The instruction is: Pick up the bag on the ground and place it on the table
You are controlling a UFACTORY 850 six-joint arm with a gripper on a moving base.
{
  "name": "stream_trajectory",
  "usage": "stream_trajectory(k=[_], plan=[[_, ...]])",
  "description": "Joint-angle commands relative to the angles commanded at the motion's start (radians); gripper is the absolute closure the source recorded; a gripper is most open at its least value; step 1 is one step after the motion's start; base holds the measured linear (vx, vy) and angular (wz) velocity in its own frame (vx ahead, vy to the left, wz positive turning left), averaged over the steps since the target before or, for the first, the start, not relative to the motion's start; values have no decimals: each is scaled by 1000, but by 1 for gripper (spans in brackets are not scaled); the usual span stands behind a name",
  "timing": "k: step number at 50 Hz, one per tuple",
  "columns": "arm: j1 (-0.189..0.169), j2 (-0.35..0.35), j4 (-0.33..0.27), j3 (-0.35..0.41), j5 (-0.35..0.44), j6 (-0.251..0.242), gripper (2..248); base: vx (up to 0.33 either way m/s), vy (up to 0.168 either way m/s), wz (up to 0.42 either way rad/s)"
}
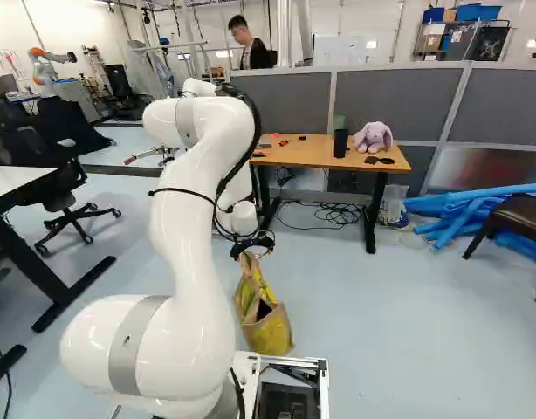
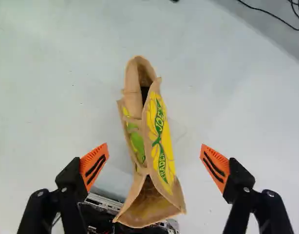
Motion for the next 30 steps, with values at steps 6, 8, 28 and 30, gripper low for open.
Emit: stream_trajectory(k=[6,8,28,30], plan=[[0,-23,0,-16,0,0,3,0,0,0],[0,-30,0,-21,0,0,3,0,0,0],[0,-105,0,-75,0,0,3,0,0,0],[0,-113,0,-81,0,0,3,0,0,0]])
